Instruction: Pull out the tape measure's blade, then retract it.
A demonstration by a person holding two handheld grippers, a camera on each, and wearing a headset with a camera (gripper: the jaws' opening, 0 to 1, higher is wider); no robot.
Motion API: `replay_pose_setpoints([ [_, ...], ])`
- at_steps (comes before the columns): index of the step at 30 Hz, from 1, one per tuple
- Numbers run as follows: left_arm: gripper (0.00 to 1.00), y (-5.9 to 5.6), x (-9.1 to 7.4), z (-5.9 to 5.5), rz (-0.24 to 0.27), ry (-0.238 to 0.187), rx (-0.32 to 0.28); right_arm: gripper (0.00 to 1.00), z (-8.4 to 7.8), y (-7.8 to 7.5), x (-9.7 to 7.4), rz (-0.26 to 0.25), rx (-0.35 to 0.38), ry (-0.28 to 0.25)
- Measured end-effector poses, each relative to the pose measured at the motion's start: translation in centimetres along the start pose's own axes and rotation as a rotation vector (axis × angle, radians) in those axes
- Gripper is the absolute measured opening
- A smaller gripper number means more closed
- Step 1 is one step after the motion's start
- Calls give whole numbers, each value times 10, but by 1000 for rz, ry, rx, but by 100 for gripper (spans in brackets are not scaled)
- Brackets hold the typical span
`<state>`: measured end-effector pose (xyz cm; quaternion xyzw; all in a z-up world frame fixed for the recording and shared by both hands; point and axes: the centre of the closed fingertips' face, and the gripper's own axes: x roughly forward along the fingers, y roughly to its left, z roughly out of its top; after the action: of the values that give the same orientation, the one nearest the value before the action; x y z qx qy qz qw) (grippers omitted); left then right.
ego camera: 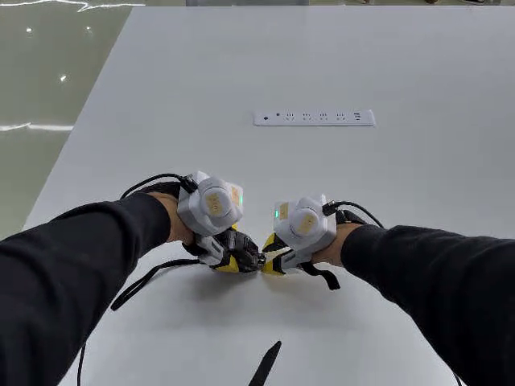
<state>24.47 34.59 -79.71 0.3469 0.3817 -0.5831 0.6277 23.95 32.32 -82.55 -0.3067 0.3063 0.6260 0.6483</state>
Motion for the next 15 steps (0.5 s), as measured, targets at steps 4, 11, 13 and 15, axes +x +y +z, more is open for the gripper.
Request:
replay_pose_setpoints([
  [4,34,0,1,0,-2,0,-9,15,2,-1,3,10,0,-6],
  [11,35,1,0,0,-6,-22,-40,11,3,-1,4,33,5,-1],
  [13,34,0,0,-1,-1,-19,-25,10,2,1,3,30,-31,6],
  [15,34,-2,1,0,3,-25,-18,9,1,3,1,42,-40,12],
])
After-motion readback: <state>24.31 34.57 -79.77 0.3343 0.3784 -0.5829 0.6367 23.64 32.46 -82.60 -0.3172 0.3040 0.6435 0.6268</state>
